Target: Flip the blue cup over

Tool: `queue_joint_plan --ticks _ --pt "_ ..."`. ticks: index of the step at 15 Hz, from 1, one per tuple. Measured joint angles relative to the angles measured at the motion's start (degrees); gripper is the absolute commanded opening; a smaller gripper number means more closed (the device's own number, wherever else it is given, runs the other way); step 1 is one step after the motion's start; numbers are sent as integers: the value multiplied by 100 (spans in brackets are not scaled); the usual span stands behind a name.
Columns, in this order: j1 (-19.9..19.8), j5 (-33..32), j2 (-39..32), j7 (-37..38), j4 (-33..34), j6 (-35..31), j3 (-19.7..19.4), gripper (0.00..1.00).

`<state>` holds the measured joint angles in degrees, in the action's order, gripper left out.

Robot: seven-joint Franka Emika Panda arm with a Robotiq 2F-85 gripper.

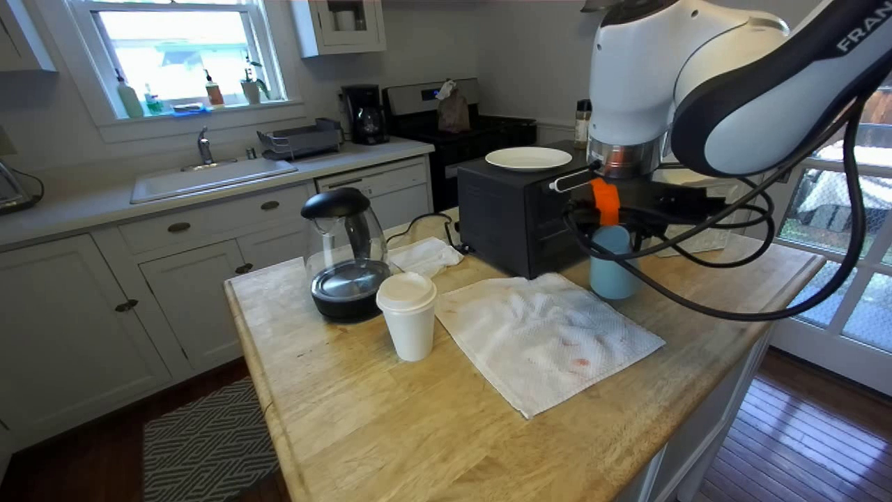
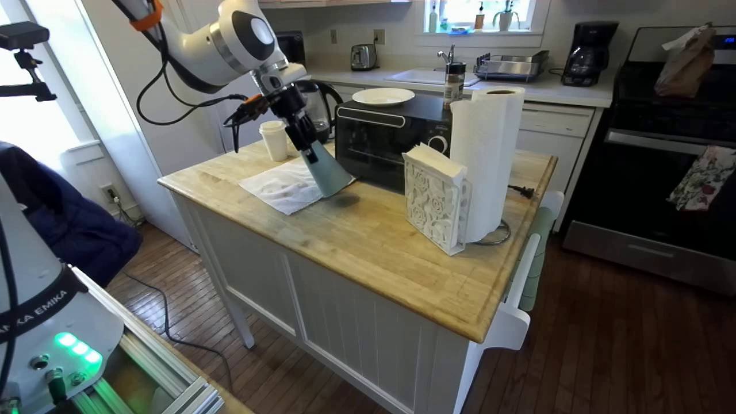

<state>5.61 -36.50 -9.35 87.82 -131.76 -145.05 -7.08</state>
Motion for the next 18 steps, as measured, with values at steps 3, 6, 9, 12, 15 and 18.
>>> queue_joint_plan --ticks 3,6,9,12,15,18 --pt "78 -489 -110 576 7 1 39 46" --pt "158 -924 -219 1075 47 51 71 46" --pt "203 -1202 -280 1395 104 190 139 93" --pt "204 -1210 -344 1413 166 328 240 100" --pt "204 -1206 -413 1413 190 345 317 100" --pt "176 -1101 -417 1308 223 326 356 100"
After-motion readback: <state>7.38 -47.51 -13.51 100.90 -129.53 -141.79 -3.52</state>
